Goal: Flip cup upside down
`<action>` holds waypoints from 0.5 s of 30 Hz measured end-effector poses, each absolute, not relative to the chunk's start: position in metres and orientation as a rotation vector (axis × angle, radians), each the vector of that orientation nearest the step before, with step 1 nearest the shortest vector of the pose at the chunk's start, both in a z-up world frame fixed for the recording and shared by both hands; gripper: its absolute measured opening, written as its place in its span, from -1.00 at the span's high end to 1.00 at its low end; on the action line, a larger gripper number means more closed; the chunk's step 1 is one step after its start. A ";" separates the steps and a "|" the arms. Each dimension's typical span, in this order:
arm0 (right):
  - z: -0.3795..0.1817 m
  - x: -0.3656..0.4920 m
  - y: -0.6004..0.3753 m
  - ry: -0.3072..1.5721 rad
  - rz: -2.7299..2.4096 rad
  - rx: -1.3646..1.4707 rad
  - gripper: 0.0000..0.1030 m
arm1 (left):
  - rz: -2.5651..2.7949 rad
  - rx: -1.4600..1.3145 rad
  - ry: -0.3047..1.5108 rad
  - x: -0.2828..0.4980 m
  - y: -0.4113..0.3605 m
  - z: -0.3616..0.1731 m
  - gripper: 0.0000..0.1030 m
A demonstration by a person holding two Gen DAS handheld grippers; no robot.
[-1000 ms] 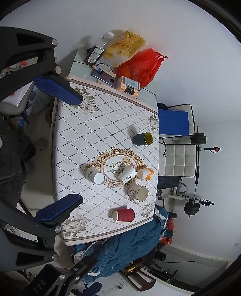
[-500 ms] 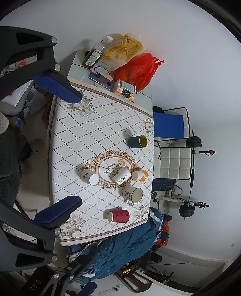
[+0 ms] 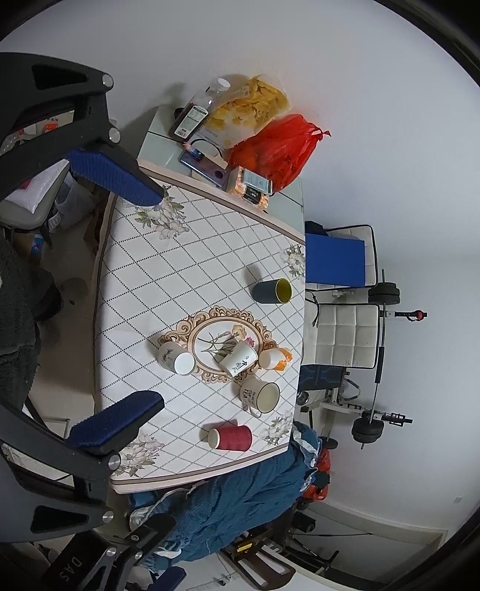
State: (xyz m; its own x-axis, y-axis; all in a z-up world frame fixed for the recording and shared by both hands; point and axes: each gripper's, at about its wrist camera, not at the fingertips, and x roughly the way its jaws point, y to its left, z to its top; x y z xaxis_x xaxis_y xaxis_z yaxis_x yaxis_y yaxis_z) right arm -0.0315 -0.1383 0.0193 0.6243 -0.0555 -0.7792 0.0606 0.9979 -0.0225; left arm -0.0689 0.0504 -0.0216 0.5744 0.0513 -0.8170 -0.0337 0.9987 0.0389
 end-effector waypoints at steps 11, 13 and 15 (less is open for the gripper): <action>0.019 -0.032 -0.138 0.895 -0.059 0.008 -0.98 | 0.046 0.039 0.953 -0.071 0.043 -0.022 -0.99; 0.019 -0.032 -0.139 0.896 -0.063 0.009 -0.98 | 0.046 0.040 0.952 -0.071 0.042 -0.022 -0.99; 0.019 -0.032 -0.140 0.899 -0.060 0.012 -0.98 | 0.044 0.039 0.951 -0.071 0.041 -0.021 -0.99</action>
